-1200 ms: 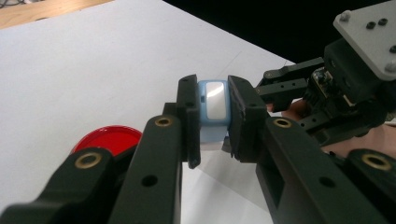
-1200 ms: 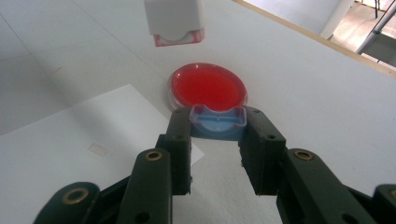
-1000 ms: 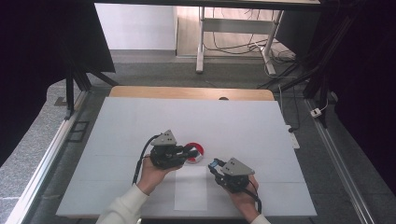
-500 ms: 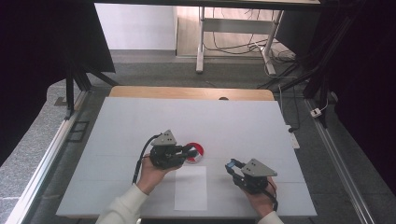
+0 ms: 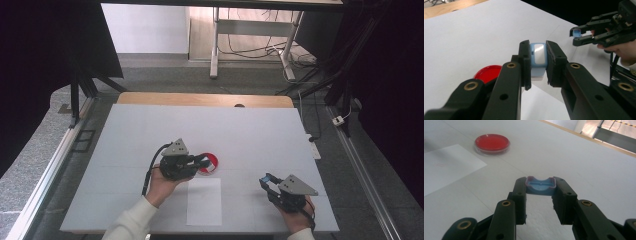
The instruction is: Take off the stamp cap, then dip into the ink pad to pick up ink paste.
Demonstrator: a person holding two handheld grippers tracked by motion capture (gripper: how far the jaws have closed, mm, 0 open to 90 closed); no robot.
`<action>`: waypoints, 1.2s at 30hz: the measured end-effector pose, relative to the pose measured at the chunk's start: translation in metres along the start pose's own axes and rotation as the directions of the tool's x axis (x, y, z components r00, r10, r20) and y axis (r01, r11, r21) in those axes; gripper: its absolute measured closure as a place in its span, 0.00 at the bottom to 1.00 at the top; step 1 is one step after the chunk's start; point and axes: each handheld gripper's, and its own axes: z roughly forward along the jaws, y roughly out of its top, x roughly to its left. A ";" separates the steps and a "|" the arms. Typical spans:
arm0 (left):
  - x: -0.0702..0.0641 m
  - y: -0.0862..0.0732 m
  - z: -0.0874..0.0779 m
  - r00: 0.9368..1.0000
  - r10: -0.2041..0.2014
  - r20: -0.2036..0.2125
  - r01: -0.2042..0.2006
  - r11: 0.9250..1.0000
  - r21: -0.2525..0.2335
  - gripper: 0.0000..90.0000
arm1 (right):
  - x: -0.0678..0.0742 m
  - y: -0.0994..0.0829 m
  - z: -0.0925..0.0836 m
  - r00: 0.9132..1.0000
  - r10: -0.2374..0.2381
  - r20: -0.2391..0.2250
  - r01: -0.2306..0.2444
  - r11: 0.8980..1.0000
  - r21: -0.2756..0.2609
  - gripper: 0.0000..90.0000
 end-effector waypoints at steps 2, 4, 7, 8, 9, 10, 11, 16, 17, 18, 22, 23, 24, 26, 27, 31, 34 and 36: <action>0.001 0.000 0.000 1.000 -0.002 -0.004 0.002 1.000 -0.002 0.84 | -0.005 -0.003 -0.005 1.000 0.000 0.016 0.000 1.000 -0.002 0.72; 0.002 0.000 0.000 1.000 0.003 -0.012 -0.003 1.000 0.002 0.84 | -0.009 -0.006 -0.010 1.000 0.006 0.030 -0.006 1.000 -0.007 0.72; 0.003 0.000 0.000 0.999 0.013 -0.032 -0.013 1.000 0.013 0.84 | -0.016 -0.010 -0.014 0.999 0.019 0.042 -0.018 1.000 -0.007 0.72; 0.003 0.000 0.000 0.999 0.014 -0.036 -0.014 1.000 0.013 0.84 | -0.017 -0.011 -0.015 0.999 0.021 0.047 -0.021 1.000 -0.001 0.72; 0.004 0.000 -0.001 0.999 0.019 -0.042 -0.018 1.000 0.015 0.84 | -0.018 -0.011 -0.015 0.999 0.024 0.045 -0.024 1.000 -0.004 0.72; 0.004 0.000 -0.001 0.999 0.023 -0.048 -0.022 1.000 0.019 0.84 | -0.019 -0.011 -0.015 0.999 0.025 0.049 -0.025 1.000 -0.001 0.72; 0.004 0.001 -0.002 0.998 0.029 -0.057 -0.028 0.999 0.024 0.84 | -0.019 -0.011 -0.015 0.998 0.027 0.049 -0.027 1.000 -0.002 0.72; 0.006 0.003 -0.004 0.997 0.039 -0.071 -0.037 0.999 0.029 0.84 | -0.019 -0.011 -0.012 0.999 0.023 0.045 -0.023 1.000 -0.002 0.72; 0.006 0.003 -0.004 0.996 0.044 -0.077 -0.042 0.999 0.031 0.84 | -0.019 -0.011 -0.012 0.999 0.024 0.048 -0.024 1.000 0.005 0.72; 0.006 0.003 -0.004 0.995 0.050 -0.082 -0.047 0.998 0.034 0.84 | -0.019 -0.012 -0.011 0.999 0.028 0.046 -0.029 1.000 0.002 0.72; 0.007 0.003 -0.005 0.994 0.055 -0.096 -0.051 0.998 0.042 0.84 | -0.019 -0.012 -0.010 0.999 0.025 0.047 -0.025 1.000 0.008 0.72; 0.008 0.002 -0.005 0.993 0.057 -0.099 -0.053 0.998 0.046 0.84 | -0.019 -0.011 -0.009 0.999 0.023 0.047 -0.023 1.000 0.007 0.72; 0.008 0.002 -0.005 0.993 0.062 -0.103 -0.057 0.997 0.052 0.84 | -0.019 -0.011 -0.010 0.999 0.021 0.048 -0.022 1.000 0.005 0.72; 0.009 0.002 -0.005 0.991 0.071 -0.110 -0.064 0.996 0.061 0.84 | -0.020 -0.011 -0.010 0.999 0.023 0.049 -0.023 1.000 0.003 0.72; 0.009 0.002 -0.005 0.991 0.073 -0.114 -0.066 0.996 0.065 0.84 | -0.020 -0.011 -0.010 0.998 0.024 0.050 -0.024 1.000 0.003 0.72; 0.012 0.002 -0.003 0.988 0.092 -0.127 -0.080 0.992 0.095 0.84 | -0.019 -0.011 -0.009 0.999 0.023 0.046 -0.023 1.000 -0.002 0.72; 0.014 0.001 -0.001 0.986 0.098 -0.138 -0.083 0.990 0.113 0.84 | -0.020 -0.011 -0.009 0.999 0.021 0.047 -0.021 1.000 0.001 0.72; 0.015 0.001 -0.001 0.984 0.103 -0.144 -0.086 0.989 0.121 0.84 | -0.020 -0.011 -0.009 0.999 0.022 0.048 -0.022 1.000 0.001 0.72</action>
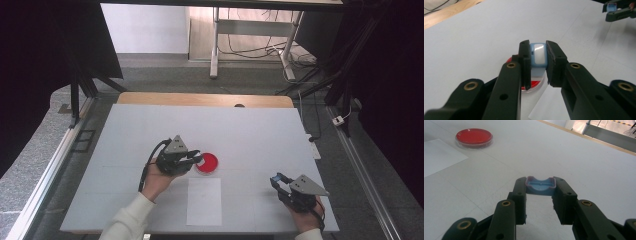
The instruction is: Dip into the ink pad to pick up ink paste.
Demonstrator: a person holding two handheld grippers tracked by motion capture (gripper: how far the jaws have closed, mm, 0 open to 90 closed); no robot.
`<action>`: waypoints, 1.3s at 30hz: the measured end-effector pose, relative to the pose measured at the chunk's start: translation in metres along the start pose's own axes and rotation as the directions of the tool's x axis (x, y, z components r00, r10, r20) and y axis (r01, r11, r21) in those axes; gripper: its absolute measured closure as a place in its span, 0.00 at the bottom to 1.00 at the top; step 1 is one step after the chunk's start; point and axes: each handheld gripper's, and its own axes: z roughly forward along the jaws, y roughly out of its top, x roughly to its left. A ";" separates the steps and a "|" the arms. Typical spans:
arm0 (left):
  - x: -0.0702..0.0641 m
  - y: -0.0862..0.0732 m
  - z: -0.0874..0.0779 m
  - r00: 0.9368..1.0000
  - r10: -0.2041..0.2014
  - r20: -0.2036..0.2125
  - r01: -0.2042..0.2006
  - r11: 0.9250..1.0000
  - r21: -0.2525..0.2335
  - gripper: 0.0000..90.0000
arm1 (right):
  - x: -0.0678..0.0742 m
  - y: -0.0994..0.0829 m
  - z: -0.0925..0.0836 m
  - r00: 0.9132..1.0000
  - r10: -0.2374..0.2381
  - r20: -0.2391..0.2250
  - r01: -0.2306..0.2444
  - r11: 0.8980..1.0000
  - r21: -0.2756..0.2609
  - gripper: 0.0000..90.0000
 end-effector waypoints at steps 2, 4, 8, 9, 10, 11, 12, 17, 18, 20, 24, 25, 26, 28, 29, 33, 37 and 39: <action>0.001 0.000 0.000 1.000 0.003 -0.008 -0.003 1.000 0.004 0.84 | 0.000 0.000 0.000 1.000 0.001 0.001 -0.001 1.000 0.000 0.72; 0.002 0.000 0.001 1.000 0.003 -0.016 -0.003 1.000 0.006 0.84 | 0.001 0.000 0.000 1.000 -0.005 0.004 0.005 1.000 0.007 0.72; 0.003 0.001 0.005 1.000 0.006 -0.028 -0.006 1.000 0.006 0.84 | 0.001 0.000 0.002 1.000 -0.006 0.003 0.006 1.000 0.010 0.72; 0.003 0.002 0.006 1.000 0.007 -0.027 -0.007 1.000 0.009 0.84 | 0.001 0.000 0.002 1.000 -0.008 0.004 0.007 1.000 0.012 0.72; 0.003 0.002 0.008 1.000 0.009 -0.023 -0.009 1.000 0.013 0.84 | 0.001 0.000 0.002 1.000 -0.008 0.004 0.008 1.000 0.013 0.72; 0.003 0.002 0.009 1.000 0.010 -0.020 -0.009 1.000 0.015 0.84 | 0.001 0.000 0.002 1.000 -0.010 0.004 0.010 1.000 0.014 0.72; 0.003 0.003 0.010 1.000 0.011 -0.016 -0.011 1.000 0.018 0.84 | 0.001 0.000 0.002 1.000 -0.010 0.004 0.010 1.000 0.014 0.72; 0.002 0.004 0.018 1.000 0.017 -0.005 -0.017 0.999 0.035 0.84 | 0.001 0.000 0.003 1.000 -0.011 0.004 0.011 1.000 0.016 0.72; 0.002 0.004 0.020 1.000 0.019 -0.004 -0.019 0.999 0.038 0.84 | 0.001 0.000 0.003 1.000 -0.012 0.004 0.012 1.000 0.016 0.72; 0.001 0.005 0.024 1.000 0.027 -0.009 -0.027 0.998 0.049 0.84 | 0.001 0.000 0.003 1.000 -0.012 0.004 0.012 1.000 0.017 0.72; 0.002 0.006 0.032 0.999 0.037 -0.010 -0.036 0.997 0.064 0.84 | 0.001 0.000 0.003 1.000 -0.012 0.004 0.012 1.000 0.017 0.72; 0.002 0.007 0.034 0.999 0.040 -0.010 -0.040 0.997 0.067 0.84 | 0.001 0.000 0.003 1.000 -0.012 0.004 0.012 1.000 0.018 0.72; 0.002 0.007 0.035 0.999 0.041 -0.011 -0.041 0.997 0.069 0.84 | 0.001 0.000 0.003 1.000 -0.012 0.005 0.012 1.000 0.018 0.72; 0.002 0.007 0.037 0.999 0.050 -0.009 -0.049 0.996 0.077 0.84 | 0.001 0.000 0.003 1.000 -0.012 0.010 0.011 1.000 0.020 0.72; 0.002 0.008 0.038 0.999 0.053 -0.011 -0.052 0.996 0.079 0.84 | 0.002 0.000 0.003 1.000 -0.012 0.010 0.012 1.000 0.020 0.72; 0.006 0.008 0.042 0.999 0.052 -0.013 -0.051 0.995 0.084 0.84 | 0.002 -0.001 0.004 1.000 -0.012 0.004 0.012 1.000 0.014 0.72; 0.007 0.010 0.049 0.998 0.060 -0.007 -0.059 0.994 0.094 0.84 | 0.002 -0.001 0.004 1.000 -0.014 0.006 0.013 1.000 0.020 0.72; 0.006 0.009 0.051 0.998 0.066 -0.010 -0.064 0.992 0.104 0.84 | 0.002 -0.001 0.004 1.000 -0.014 0.008 0.014 1.000 0.022 0.72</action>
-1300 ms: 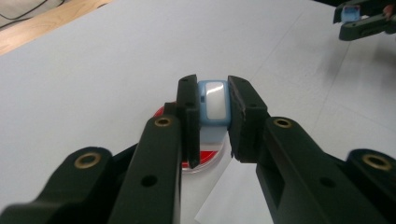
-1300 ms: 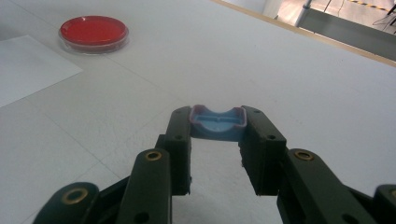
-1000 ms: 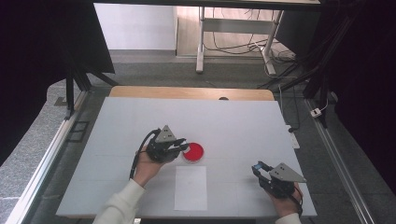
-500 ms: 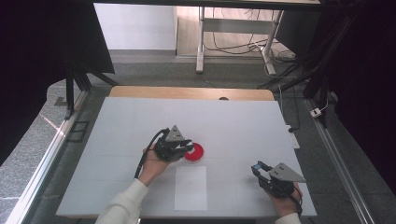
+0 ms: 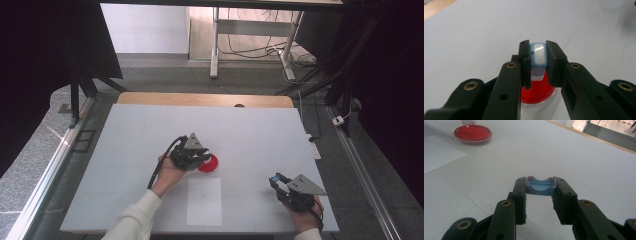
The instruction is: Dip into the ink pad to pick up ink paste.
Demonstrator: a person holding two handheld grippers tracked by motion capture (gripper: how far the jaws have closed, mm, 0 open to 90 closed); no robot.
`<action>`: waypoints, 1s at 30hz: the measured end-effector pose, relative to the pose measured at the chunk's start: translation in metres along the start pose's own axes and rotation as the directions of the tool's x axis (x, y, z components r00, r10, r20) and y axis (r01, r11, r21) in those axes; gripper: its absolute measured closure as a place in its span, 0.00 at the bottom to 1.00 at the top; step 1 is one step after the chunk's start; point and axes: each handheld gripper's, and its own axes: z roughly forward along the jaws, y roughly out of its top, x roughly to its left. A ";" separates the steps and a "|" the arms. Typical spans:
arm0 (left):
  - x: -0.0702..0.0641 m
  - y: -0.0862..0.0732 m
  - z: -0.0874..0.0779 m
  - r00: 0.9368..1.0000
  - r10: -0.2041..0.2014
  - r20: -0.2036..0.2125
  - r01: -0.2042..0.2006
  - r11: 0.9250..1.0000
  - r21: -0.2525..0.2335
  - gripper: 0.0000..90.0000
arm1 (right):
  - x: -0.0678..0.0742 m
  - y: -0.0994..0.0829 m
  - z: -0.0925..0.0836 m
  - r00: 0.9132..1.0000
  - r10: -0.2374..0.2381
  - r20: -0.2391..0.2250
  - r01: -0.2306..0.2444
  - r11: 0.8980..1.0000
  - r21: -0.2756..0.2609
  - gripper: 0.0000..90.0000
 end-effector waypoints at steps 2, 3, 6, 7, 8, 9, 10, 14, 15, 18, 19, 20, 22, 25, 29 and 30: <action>0.000 0.000 0.001 1.000 0.001 0.000 -0.001 1.000 0.007 0.84 | 0.000 0.000 0.000 1.000 0.001 0.001 -0.001 1.000 0.000 0.72; 0.000 -0.001 0.002 1.000 0.001 0.000 -0.001 1.000 0.010 0.84 | 0.000 0.000 0.000 1.000 0.001 0.000 -0.001 1.000 0.000 0.72; -0.001 -0.001 0.002 1.000 0.009 -0.002 -0.009 1.000 0.021 0.84 | 0.000 0.000 0.000 1.000 0.001 0.000 -0.001 1.000 0.002 0.72; -0.001 -0.001 0.003 1.000 0.011 -0.003 -0.011 1.000 0.024 0.84 | 0.000 0.000 0.000 1.000 0.001 0.000 -0.001 1.000 0.001 0.72; -0.001 -0.001 0.003 1.000 0.012 -0.005 -0.012 1.000 0.028 0.84 | 0.000 0.000 0.000 1.000 0.004 -0.002 -0.004 1.000 -0.004 0.72; -0.001 -0.001 0.004 1.000 0.012 -0.005 -0.012 0.999 0.030 0.84 | 0.000 0.000 0.000 1.000 0.004 -0.002 -0.004 1.000 -0.005 0.72; -0.001 -0.001 0.004 1.000 0.011 -0.005 -0.011 0.999 0.032 0.84 | -0.001 0.000 0.000 1.000 0.002 0.000 -0.002 1.000 -0.001 0.72; 0.001 -0.003 0.006 1.000 0.006 -0.008 -0.005 0.999 0.041 0.84 | -0.001 0.000 0.000 1.000 0.005 -0.003 -0.005 1.000 -0.006 0.72; 0.001 -0.004 0.007 1.000 0.003 -0.009 -0.003 0.999 0.043 0.84 | -0.001 0.000 0.000 1.000 0.004 -0.003 -0.004 1.000 -0.004 0.72; 0.001 -0.005 0.008 1.000 0.004 -0.013 -0.003 0.999 0.048 0.84 | -0.001 0.000 0.000 1.000 0.005 -0.003 -0.005 1.000 -0.007 0.72; 0.002 -0.005 0.009 1.000 0.007 -0.014 -0.006 0.999 0.053 0.84 | -0.001 0.000 0.000 1.000 0.005 -0.003 -0.005 1.000 -0.007 0.72; 0.002 -0.005 0.009 1.000 0.008 -0.013 -0.007 0.998 0.055 0.84 | -0.001 0.000 0.000 1.000 0.005 -0.003 -0.005 1.000 -0.006 0.72; 0.002 -0.006 0.010 1.000 0.007 -0.013 -0.006 0.998 0.059 0.84 | -0.001 0.000 0.000 1.000 0.005 -0.003 -0.005 1.000 -0.005 0.72; 0.002 -0.006 0.011 1.000 0.003 -0.010 -0.002 0.998 0.057 0.84 | -0.001 0.000 0.000 1.000 0.002 -0.001 -0.002 1.000 0.000 0.72; 0.001 -0.007 0.012 1.000 0.001 -0.015 0.000 0.999 0.050 0.84 | -0.001 0.000 0.000 1.000 0.005 -0.003 -0.005 1.000 -0.006 0.72; 0.001 -0.007 0.013 1.000 0.004 -0.018 -0.003 0.999 0.047 0.84 | -0.001 0.000 0.000 1.000 0.005 -0.003 -0.005 1.000 -0.006 0.72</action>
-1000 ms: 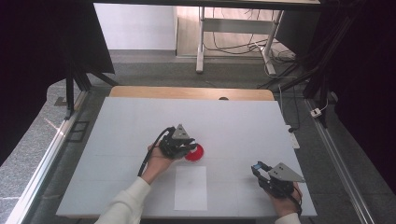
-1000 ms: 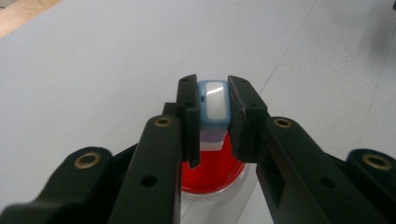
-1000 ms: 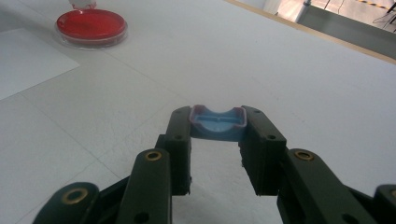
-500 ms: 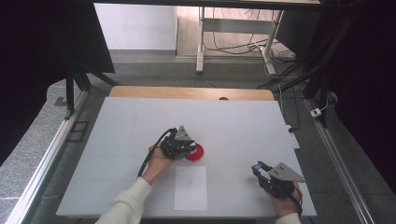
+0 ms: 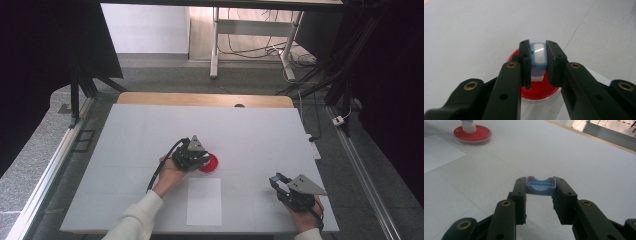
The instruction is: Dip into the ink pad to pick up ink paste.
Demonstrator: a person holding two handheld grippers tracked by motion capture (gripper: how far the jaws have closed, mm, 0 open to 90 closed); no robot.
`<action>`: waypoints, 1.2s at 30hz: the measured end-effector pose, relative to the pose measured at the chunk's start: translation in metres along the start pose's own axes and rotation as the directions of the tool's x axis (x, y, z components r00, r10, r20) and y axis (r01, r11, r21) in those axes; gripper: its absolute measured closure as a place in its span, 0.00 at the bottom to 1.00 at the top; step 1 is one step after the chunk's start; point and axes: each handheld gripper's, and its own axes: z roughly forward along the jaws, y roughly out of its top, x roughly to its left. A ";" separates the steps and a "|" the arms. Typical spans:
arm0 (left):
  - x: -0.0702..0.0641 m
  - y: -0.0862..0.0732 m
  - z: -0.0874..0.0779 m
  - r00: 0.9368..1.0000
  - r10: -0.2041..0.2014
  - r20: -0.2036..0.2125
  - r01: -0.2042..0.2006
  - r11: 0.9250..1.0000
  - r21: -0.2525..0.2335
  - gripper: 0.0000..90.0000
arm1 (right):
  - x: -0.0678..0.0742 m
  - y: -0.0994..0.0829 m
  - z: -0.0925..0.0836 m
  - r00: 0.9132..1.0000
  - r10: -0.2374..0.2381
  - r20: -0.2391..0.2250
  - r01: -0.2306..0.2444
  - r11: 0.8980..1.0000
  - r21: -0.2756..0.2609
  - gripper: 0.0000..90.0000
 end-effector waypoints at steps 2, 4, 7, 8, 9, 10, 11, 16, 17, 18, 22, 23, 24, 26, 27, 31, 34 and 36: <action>0.000 0.000 0.001 1.000 0.004 -0.002 -0.004 1.000 -0.003 0.84 | 0.000 0.000 0.000 1.000 -0.003 0.003 0.003 1.000 0.003 0.72; -0.001 -0.001 0.001 1.000 -0.003 -0.005 0.003 1.000 -0.011 0.84 | 0.001 0.000 0.000 1.000 -0.007 0.002 0.007 1.000 0.005 0.72; 0.000 -0.002 0.001 1.000 -0.004 -0.004 0.004 1.000 -0.013 0.84 | 0.001 0.000 0.000 1.000 -0.003 0.001 0.003 1.000 0.000 0.72; 0.000 -0.002 0.001 1.000 -0.005 -0.004 0.005 1.000 -0.014 0.84 | 0.001 0.000 0.000 1.000 -0.003 0.001 0.003 1.000 -0.001 0.72; 0.000 -0.002 0.001 1.000 -0.005 -0.004 0.005 1.000 -0.015 0.84 | 0.001 0.000 0.000 1.000 -0.003 0.001 0.003 1.000 0.000 0.72; 0.000 -0.002 0.001 1.000 -0.005 -0.004 0.005 1.000 -0.015 0.84 | 0.001 0.000 0.000 1.000 -0.006 0.003 0.006 1.000 0.004 0.72; 0.000 -0.003 0.001 1.000 -0.004 -0.005 0.004 1.000 -0.013 0.84 | 0.001 0.000 0.000 1.000 -0.006 0.001 0.006 1.000 0.003 0.72; 0.001 -0.005 0.003 1.000 -0.009 0.003 0.009 1.000 -0.012 0.84 | 0.001 0.001 0.000 1.000 -0.006 0.001 0.006 1.000 0.002 0.72; 0.001 -0.005 0.003 1.000 -0.012 0.006 0.012 1.000 -0.012 0.84 | 0.001 0.000 0.000 1.000 -0.005 0.001 0.005 1.000 0.001 0.72; 0.002 -0.005 0.003 1.000 -0.013 0.007 0.013 1.000 -0.012 0.84 | 0.001 0.000 0.000 1.000 -0.003 0.000 0.003 1.000 -0.001 0.72; 0.001 -0.005 0.003 1.000 -0.012 0.004 0.012 1.000 -0.008 0.84 | 0.001 0.000 -0.001 1.000 -0.003 0.000 0.003 1.000 -0.001 0.72; 0.001 -0.005 0.003 1.000 -0.010 0.003 0.010 1.000 -0.009 0.84 | 0.001 0.000 -0.001 1.000 -0.003 -0.001 0.003 1.000 -0.001 0.72; 0.001 -0.005 0.003 1.000 -0.009 0.002 0.009 1.000 -0.008 0.84 | 0.001 0.001 -0.001 1.000 -0.006 0.000 0.006 1.000 0.003 0.72; 0.001 -0.005 0.003 1.000 -0.010 0.003 0.010 1.000 -0.007 0.84 | 0.001 0.001 -0.001 1.000 -0.007 0.000 0.008 1.000 0.003 0.72; 0.001 -0.005 0.003 1.000 -0.011 0.003 0.011 1.000 -0.009 0.84 | 0.001 0.001 -0.001 1.000 -0.009 -0.001 0.009 1.000 0.002 0.72; 0.000 -0.006 0.004 1.000 -0.011 -0.001 0.011 1.000 -0.012 0.84 | 0.002 0.001 -0.001 1.000 -0.009 0.001 0.009 1.000 0.002 0.72; -0.001 -0.006 0.004 1.000 -0.009 -0.003 0.009 1.000 -0.011 0.84 | 0.002 0.001 -0.001 1.000 -0.009 0.002 0.009 1.000 0.002 0.72; -0.001 -0.006 0.004 1.000 -0.008 -0.003 0.008 1.000 -0.009 0.84 | 0.002 0.001 -0.001 1.000 -0.010 0.006 0.010 1.000 0.004 0.72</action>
